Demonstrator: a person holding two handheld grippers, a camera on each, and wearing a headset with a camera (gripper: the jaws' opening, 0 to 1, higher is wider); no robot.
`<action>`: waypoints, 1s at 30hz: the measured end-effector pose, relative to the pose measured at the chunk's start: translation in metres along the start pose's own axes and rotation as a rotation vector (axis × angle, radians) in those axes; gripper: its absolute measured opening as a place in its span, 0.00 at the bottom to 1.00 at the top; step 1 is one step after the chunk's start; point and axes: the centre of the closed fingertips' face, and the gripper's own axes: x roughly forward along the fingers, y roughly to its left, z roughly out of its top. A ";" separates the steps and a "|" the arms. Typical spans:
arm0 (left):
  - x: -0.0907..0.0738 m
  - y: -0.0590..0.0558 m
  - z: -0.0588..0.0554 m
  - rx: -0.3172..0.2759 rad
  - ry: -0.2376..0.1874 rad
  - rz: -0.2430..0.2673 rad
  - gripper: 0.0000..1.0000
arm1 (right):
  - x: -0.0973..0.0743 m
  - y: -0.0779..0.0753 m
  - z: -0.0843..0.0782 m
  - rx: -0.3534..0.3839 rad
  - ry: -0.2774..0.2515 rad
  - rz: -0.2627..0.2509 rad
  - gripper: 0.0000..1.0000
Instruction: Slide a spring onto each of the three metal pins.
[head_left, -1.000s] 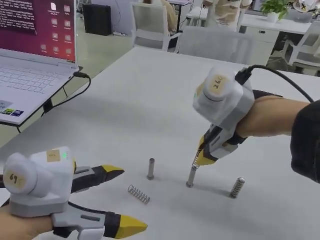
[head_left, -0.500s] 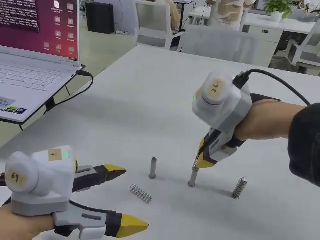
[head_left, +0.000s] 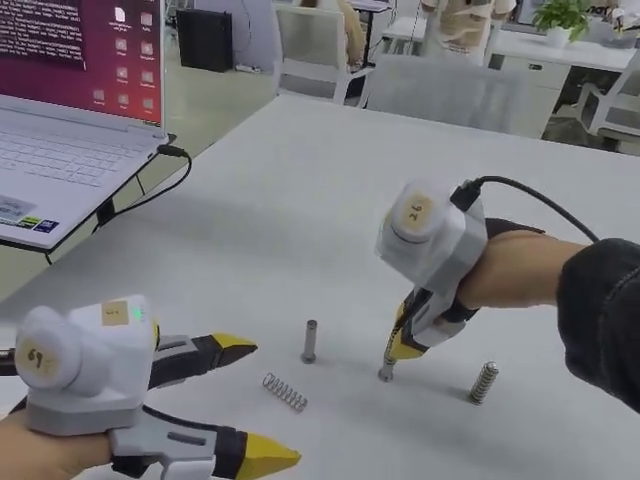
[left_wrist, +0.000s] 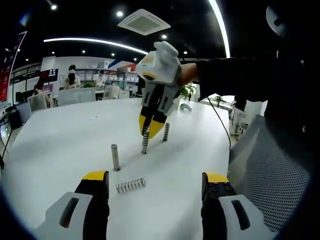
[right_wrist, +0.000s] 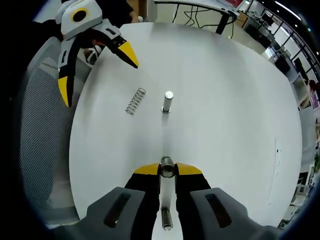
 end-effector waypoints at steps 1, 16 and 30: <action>0.000 0.000 0.000 0.000 0.001 0.000 0.71 | 0.002 0.000 0.000 0.001 0.001 0.001 0.09; -0.002 0.003 -0.003 -0.005 0.001 0.007 0.71 | 0.018 0.003 -0.007 0.005 0.031 0.009 0.09; 0.000 0.001 -0.004 -0.008 0.003 0.006 0.71 | 0.023 0.003 -0.015 0.040 0.016 0.011 0.15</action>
